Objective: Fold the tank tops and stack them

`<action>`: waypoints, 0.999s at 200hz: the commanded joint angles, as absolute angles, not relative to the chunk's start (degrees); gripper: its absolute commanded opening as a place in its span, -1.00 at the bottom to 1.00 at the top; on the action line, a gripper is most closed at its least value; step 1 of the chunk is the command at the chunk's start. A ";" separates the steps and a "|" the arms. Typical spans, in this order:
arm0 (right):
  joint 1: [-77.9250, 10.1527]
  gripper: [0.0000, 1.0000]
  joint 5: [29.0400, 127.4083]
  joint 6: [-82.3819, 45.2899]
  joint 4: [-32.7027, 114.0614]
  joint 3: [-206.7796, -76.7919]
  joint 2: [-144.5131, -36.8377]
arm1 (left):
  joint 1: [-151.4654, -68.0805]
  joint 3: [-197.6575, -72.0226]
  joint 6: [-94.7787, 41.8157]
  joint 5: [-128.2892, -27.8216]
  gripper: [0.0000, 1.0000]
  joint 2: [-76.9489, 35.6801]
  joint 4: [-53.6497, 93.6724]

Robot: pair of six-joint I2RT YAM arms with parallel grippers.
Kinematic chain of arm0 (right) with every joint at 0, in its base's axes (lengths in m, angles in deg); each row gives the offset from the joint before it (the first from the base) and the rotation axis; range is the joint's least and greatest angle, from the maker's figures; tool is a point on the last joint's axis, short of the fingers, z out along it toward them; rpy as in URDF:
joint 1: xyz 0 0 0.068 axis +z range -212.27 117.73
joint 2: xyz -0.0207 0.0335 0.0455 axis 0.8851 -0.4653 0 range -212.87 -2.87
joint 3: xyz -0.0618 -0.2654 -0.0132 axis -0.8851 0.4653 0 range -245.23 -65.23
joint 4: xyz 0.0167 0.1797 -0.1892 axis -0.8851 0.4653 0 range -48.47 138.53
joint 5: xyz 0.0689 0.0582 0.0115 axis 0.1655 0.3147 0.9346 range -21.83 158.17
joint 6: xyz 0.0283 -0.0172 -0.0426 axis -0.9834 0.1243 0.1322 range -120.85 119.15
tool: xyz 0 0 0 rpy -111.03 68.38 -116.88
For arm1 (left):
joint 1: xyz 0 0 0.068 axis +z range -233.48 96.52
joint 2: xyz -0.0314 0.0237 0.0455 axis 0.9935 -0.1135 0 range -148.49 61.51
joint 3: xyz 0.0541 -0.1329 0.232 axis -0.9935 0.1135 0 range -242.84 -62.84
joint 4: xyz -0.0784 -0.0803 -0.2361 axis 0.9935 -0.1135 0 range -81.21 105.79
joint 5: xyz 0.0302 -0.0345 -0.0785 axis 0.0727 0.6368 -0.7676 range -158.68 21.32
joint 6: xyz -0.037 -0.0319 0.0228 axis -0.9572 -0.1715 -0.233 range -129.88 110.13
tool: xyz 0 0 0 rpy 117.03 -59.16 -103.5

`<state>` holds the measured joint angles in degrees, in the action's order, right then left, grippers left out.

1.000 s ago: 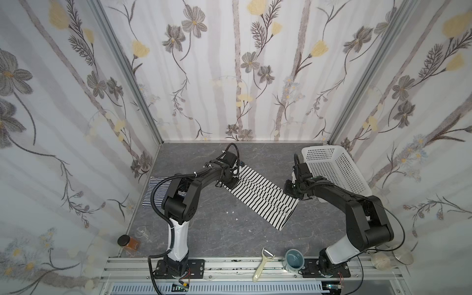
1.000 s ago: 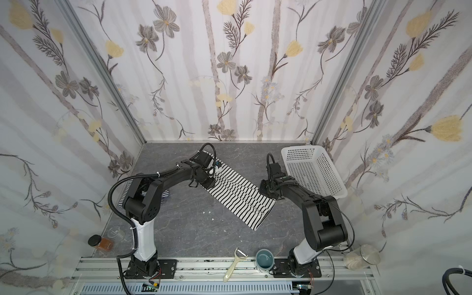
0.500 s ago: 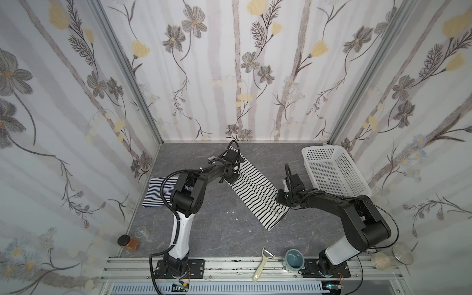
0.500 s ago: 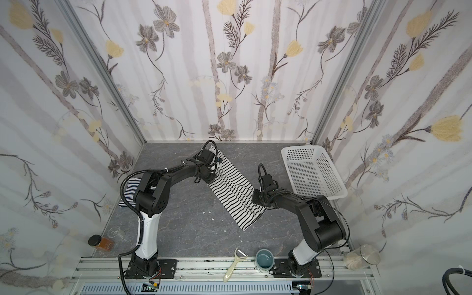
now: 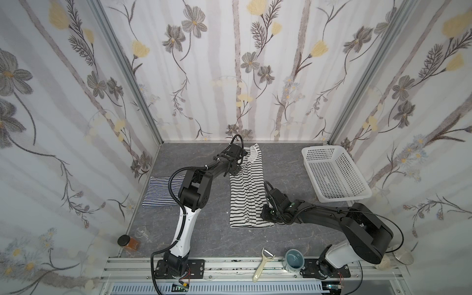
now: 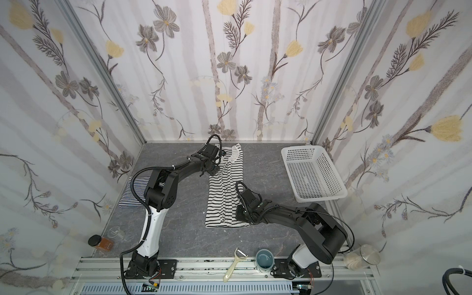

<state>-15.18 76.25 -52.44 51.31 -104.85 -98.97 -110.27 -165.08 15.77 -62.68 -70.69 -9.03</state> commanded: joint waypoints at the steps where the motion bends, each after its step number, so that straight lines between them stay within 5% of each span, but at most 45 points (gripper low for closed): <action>1: -12.04 -0.53 76.41 -56.64 58.87 -106.54 -98.22 | -110.23 -162.45 16.74 -61.46 -0.28 -67.99 -13.29; 19: -11.47 -0.44 75.33 -55.21 60.06 -107.41 -94.73 | -110.21 -158.75 16.47 -62.59 -0.28 -63.76 -13.21; 49: -11.88 0.11 72.92 -55.42 61.91 -106.13 -86.11 | -110.31 -152.04 15.30 -66.63 -0.27 -54.94 -13.06; 200: -14.90 0.09 79.16 -61.84 47.48 -92.29 -83.73 | -112.29 -122.05 11.04 -79.73 -0.24 -28.03 -6.01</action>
<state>-14.92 78.96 -59.87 50.22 -92.96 -84.35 -111.97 -124.29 11.64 -76.83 -30.89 -8.02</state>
